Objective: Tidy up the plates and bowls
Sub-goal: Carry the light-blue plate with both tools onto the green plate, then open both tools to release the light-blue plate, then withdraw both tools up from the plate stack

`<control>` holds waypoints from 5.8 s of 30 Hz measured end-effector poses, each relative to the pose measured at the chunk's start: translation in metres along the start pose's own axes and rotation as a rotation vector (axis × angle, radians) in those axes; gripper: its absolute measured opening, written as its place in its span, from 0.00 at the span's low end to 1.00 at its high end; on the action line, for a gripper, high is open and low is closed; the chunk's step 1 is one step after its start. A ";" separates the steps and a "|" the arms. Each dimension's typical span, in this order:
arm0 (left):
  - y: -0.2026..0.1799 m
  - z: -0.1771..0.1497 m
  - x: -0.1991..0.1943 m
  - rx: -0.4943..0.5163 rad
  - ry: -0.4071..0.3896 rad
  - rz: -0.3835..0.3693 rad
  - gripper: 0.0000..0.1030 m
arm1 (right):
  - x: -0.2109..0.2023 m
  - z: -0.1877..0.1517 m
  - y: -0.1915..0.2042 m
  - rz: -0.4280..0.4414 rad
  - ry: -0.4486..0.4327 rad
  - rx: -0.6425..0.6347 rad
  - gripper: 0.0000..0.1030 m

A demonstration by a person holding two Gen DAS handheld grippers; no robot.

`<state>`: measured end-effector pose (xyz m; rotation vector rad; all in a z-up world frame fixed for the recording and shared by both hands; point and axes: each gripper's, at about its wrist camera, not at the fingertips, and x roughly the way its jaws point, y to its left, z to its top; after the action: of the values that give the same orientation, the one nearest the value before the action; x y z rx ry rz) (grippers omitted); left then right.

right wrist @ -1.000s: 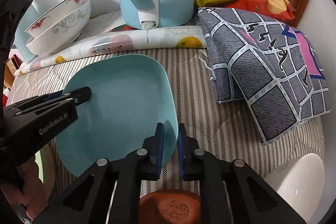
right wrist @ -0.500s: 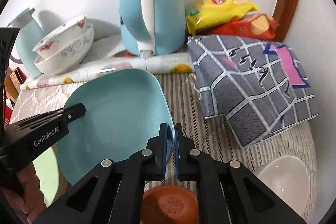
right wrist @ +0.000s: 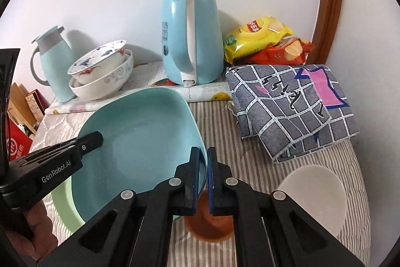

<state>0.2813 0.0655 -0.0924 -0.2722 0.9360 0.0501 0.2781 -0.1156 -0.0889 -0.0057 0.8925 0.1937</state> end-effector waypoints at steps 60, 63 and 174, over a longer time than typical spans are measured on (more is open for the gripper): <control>0.080 -0.074 -0.077 -0.157 -0.037 0.053 0.10 | -0.061 -0.058 0.077 0.077 -0.005 -0.110 0.05; 0.085 -0.076 -0.072 -0.166 -0.028 0.053 0.10 | -0.056 -0.060 0.081 0.078 0.004 -0.116 0.05; 0.011 -0.100 -0.109 -0.056 -0.096 0.140 0.40 | -0.121 -0.105 -0.062 -0.035 -0.067 0.026 0.56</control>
<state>0.1355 0.0592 -0.0637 -0.2537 0.8579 0.2169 0.1332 -0.2058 -0.0660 0.0092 0.8273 0.1484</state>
